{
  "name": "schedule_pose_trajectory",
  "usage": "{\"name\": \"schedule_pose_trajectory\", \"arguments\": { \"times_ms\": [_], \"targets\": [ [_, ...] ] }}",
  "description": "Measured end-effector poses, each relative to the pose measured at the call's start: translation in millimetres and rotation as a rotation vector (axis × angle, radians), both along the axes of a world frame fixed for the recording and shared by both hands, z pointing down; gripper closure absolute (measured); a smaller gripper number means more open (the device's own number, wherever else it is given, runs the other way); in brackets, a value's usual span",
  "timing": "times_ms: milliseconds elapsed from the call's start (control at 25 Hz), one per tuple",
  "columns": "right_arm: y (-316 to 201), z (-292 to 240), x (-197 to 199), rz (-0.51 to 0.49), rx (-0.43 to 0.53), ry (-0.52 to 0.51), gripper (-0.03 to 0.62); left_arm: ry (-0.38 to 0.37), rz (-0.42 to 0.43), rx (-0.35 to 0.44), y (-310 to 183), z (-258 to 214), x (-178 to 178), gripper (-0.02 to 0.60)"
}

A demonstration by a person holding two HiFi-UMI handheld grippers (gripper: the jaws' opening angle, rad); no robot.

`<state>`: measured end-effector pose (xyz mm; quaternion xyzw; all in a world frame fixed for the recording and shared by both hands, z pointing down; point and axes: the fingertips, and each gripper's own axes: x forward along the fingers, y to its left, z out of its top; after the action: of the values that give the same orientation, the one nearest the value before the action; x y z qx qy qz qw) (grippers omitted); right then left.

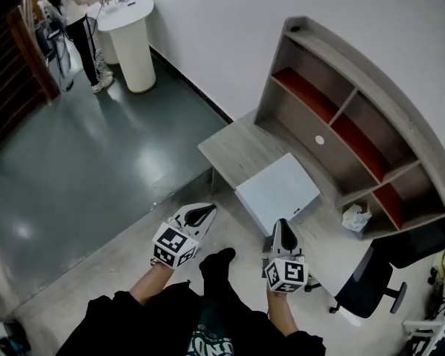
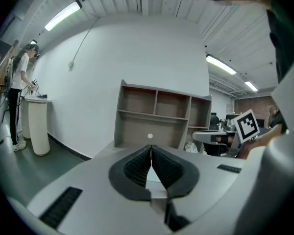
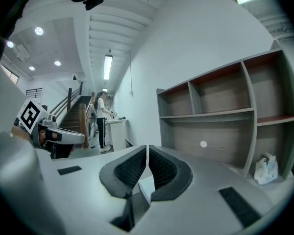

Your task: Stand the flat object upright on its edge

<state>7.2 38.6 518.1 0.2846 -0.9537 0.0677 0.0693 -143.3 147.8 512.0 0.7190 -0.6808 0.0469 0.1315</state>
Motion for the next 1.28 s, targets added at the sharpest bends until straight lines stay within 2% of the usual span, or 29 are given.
{"name": "schedule_pose_trajectory", "arguments": {
  "times_ms": [240, 600, 960, 1280],
  "targets": [
    [-54, 5, -28, 0.054, -0.029, 0.012, 0.557, 0.013, 0.048, -0.014, -64, 2, -35, 0.567],
    [-121, 3, -40, 0.153, -0.055, 0.009, 0.557, 0.009, 0.163, -0.024, -152, -2, -52, 0.568],
    [-167, -2, -1, 0.308, -0.089, -0.004, 0.557, 0.011, 0.352, -0.035, -239, -6, -14, 0.567],
    [-193, 2, 51, 0.505, -0.117, -0.003, 0.557, -0.007, 0.545, -0.052, -302, 2, 23, 0.566]
  ]
}}
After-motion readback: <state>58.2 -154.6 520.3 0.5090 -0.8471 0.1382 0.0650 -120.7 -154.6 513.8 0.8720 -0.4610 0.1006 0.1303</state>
